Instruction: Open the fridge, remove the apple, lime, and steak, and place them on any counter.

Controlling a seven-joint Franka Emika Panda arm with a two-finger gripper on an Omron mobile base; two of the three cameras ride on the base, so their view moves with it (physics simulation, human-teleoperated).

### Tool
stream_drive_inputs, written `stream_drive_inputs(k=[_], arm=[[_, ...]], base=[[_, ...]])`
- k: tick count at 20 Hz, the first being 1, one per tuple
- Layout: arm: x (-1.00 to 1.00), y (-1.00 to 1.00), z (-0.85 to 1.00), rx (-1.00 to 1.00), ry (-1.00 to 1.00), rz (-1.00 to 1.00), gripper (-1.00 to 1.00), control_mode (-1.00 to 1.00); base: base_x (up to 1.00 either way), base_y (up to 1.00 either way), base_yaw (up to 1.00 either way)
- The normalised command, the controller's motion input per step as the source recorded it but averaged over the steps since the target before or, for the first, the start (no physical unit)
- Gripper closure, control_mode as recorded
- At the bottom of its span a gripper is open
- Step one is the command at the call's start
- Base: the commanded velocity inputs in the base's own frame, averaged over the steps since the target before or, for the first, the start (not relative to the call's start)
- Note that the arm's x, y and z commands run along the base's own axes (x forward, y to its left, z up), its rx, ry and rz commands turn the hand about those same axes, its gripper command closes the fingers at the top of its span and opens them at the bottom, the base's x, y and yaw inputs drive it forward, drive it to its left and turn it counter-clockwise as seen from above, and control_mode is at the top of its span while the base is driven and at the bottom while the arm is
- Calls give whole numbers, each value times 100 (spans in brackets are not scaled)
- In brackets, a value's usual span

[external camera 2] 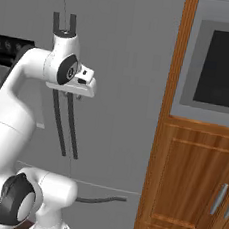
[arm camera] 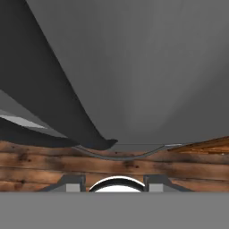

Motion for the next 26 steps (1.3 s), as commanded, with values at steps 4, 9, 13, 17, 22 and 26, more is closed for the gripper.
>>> stream_drive_inputs(k=[4, 9, 13, 17, 22, 26], arm=[[0, 0, 0, 0, 0, 0, -100, 100], [0, 0, 0, 0, 0, 0, -100, 100], [-13, 0, 0, 0, -2, 0, -100, -100], [19, 1, 0, 0, -31, 0, -100, -100], [66, 25, 0, 0, -23, 0, -100, -100], [82, 13, 0, 0, -3, -2, -100, -100]], base=[[-53, 0, 0], [-85, 7, 0], [-13, 2, 0], [0, 0, 0], [0, 0, 0], [0, 0, 0]])
